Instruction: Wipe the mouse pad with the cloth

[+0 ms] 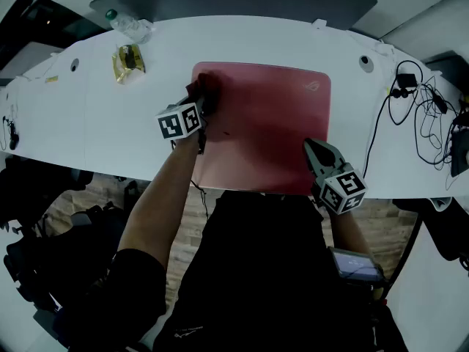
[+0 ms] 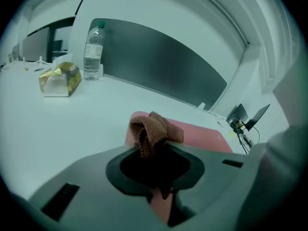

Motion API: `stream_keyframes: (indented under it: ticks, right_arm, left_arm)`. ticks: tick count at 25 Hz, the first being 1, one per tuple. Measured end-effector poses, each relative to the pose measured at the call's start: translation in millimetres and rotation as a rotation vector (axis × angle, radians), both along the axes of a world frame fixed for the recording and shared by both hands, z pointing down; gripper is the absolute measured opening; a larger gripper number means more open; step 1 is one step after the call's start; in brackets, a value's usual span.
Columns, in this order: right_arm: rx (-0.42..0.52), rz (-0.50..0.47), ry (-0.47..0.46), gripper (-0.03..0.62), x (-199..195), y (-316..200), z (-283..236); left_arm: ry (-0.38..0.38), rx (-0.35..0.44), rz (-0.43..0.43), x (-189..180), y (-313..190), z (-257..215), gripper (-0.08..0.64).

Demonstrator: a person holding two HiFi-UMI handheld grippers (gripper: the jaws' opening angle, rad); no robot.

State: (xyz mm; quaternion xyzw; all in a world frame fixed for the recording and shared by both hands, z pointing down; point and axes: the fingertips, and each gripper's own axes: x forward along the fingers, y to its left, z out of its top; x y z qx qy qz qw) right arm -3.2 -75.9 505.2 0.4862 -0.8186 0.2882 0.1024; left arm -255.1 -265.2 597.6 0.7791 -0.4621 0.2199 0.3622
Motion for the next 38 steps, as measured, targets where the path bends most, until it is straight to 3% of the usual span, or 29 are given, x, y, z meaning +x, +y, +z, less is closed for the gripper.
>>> stream_keyframes:
  ticks: [14, 18, 27, 31, 38]
  right_arm:
    - [-0.001, 0.032, 0.026, 0.025, 2, 5, -5]
    - [0.007, 0.053, 0.028, 0.026, 6, 6, -9]
    - [-0.006, 0.116, 0.047, 0.026, 19, 21, -11]
    - [-0.01, 0.157, 0.053, 0.026, 31, 26, -10]
    - [-0.002, 0.171, 0.033, 0.026, 33, 26, -8]
  left_arm:
    - [-0.11, 0.057, -0.127, -86, -23, -5, 0.074]
    - [-0.037, 0.07, -0.193, -98, -34, -15, 0.074]
    - [-0.099, 0.156, -0.179, -75, -78, -21, 0.074]
    - [-0.147, 0.184, -0.091, -43, -82, -20, 0.074]
    - [-0.148, 0.154, 0.01, 2, -71, -11, 0.074]
